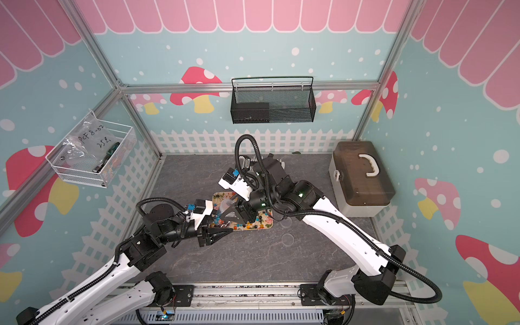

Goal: Pour the candies out of the jar
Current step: Pick up the jar from the center of the board.

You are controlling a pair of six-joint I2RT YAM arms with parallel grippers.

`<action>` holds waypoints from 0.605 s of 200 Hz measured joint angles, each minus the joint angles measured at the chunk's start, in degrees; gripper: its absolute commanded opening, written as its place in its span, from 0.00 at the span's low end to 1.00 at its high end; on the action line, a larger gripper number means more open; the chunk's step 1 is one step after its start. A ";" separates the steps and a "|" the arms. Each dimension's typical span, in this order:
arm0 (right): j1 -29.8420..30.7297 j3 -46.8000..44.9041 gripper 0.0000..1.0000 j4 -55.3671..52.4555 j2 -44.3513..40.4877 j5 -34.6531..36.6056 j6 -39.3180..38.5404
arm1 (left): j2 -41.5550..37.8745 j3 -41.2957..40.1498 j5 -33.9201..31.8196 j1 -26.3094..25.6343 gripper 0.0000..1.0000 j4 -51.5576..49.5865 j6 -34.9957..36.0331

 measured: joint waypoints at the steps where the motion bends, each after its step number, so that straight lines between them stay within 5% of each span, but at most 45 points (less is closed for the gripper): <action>1: -0.02 0.00 0.33 0.00 -0.02 0.00 0.00 | 0.00 0.00 -0.04 -0.02 0.41 -0.02 0.00; 12: -0.04 -0.07 0.36 -0.02 -0.13 -0.07 0.00 | -0.09 -0.02 -0.55 -0.35 0.40 0.04 -0.02; 26: -0.04 -0.57 0.61 0.57 -0.42 -0.15 0.15 | -0.61 -0.22 -1.60 -0.79 0.42 0.09 -0.02; 38: 0.00 -1.88 0.70 2.49 -1.14 0.00 1.22 | -1.38 -0.85 -2.99 -1.20 0.42 0.74 0.02; 121: -0.26 -17.81 0.73 24.35 -15.08 15.85 24.15 | -4.20 -7.32 -16.76 -3.37 0.42 4.72 0.04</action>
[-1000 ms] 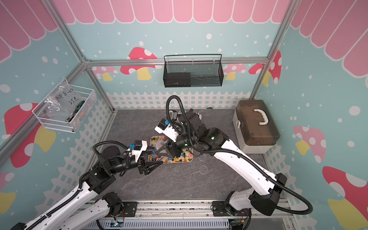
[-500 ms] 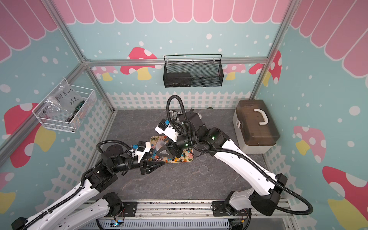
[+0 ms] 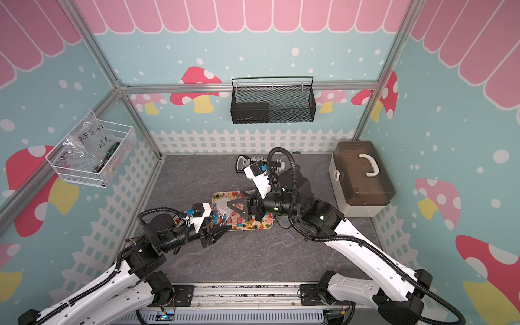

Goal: Pour the candies out of the jar
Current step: Pick up the jar from the center of the board.

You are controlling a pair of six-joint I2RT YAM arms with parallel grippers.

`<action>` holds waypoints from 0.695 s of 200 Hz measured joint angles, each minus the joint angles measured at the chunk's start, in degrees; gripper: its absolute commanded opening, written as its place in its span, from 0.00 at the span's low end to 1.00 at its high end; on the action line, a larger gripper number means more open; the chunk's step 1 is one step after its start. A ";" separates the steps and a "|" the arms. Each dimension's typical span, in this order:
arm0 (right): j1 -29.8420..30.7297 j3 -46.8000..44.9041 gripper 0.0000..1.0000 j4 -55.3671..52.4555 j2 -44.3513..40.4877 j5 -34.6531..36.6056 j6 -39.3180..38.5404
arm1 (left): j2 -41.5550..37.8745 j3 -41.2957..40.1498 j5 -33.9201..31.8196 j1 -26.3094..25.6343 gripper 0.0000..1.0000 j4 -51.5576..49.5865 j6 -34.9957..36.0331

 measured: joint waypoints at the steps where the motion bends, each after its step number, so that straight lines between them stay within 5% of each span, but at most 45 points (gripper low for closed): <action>1: 0.02 -0.02 0.73 0.09 0.00 0.13 0.13 | 0.04 -0.02 -0.11 -0.04 0.42 0.04 0.00; 139: 4.48 -0.35 0.72 0.02 5.70 10.40 5.38 | 3.96 -0.81 -11.37 -5.79 0.43 5.44 2.43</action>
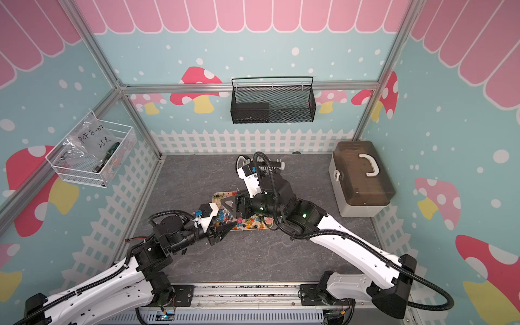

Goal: Pour the candies out of the jar
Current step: Pick up the jar from the center of the board.

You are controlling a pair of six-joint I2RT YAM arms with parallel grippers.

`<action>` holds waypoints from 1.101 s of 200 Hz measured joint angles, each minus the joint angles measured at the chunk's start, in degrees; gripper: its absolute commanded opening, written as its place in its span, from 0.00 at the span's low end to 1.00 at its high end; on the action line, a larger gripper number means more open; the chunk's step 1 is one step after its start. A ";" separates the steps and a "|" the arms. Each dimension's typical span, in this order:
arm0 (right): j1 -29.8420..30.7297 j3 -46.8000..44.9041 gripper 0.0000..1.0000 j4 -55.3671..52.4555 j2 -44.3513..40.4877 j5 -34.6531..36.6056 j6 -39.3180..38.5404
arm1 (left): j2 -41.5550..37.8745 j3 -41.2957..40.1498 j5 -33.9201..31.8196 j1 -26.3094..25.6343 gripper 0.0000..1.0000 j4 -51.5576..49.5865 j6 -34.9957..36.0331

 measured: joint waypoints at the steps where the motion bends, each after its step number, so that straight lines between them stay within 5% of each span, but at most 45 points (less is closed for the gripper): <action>1: 0.00 0.00 0.72 -0.02 0.02 0.04 0.04 | 0.00 0.00 -0.07 -0.02 0.43 0.02 0.00; 62: 0.31 -0.02 0.68 0.04 2.01 -0.31 0.76 | 0.15 -0.20 -0.31 -0.28 0.43 0.15 0.15; 95: 0.68 0.20 0.45 -0.02 3.28 -1.75 0.17 | 0.20 -0.48 -0.63 -0.28 0.43 -0.33 0.13; 123: 0.72 0.61 0.37 -0.57 3.28 -1.77 -0.55 | 0.20 -0.48 -0.48 -0.33 0.43 -0.11 0.07; 181: 0.48 2.05 0.34 -2.01 3.13 -3.74 -3.74 | -0.52 -0.26 2.27 -0.26 0.43 0.09 -3.08; 220: -1.46 3.39 0.35 -1.97 1.51 -13.92 -12.31 | -1.81 1.31 9.51 -0.28 0.43 0.68 -8.81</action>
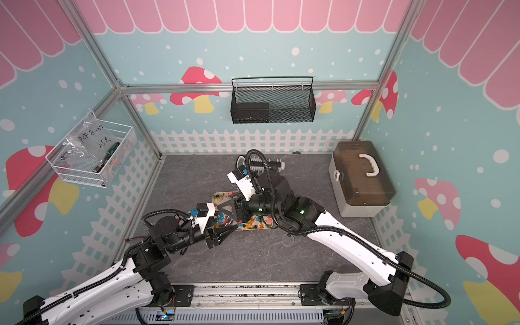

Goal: Pour the candies out of the jar
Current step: Pick up the jar from the center of the board, then unscrew the lid from the jar.

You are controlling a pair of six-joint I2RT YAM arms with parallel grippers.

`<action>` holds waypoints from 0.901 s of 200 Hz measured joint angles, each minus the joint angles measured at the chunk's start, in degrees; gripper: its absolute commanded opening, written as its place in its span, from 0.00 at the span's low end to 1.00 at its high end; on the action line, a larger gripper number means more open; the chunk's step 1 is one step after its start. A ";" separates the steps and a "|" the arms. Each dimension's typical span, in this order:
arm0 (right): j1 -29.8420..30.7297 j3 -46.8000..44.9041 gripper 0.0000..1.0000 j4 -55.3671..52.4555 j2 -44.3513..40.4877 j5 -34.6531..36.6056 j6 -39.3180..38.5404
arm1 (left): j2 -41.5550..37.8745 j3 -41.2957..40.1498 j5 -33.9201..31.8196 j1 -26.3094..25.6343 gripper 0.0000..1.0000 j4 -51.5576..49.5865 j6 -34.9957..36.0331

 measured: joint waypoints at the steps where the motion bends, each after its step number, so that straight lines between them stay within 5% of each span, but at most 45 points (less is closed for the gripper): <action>1: -0.02 0.02 0.35 0.00 -0.02 -0.28 -0.24 | -0.04 0.09 0.31 0.00 0.43 0.02 -0.17; 39: -1.70 2.91 0.35 -0.31 -0.59 -14.91 -11.58 | -0.98 2.86 9.44 -0.04 0.43 0.37 -3.78; 84: -2.03 5.05 0.40 -1.81 -0.04 -21.46 -17.14 | -1.57 4.26 13.55 -0.26 0.43 -0.13 -4.68; 112: -2.27 5.09 0.69 -1.75 0.20 -21.73 -18.12 | -1.86 4.11 13.49 -0.33 0.43 -0.61 -5.38; 180: -3.13 4.57 0.74 1.86 -5.62 -11.98 -9.29 | -4.26 1.01 5.53 -0.33 0.43 -0.61 -4.31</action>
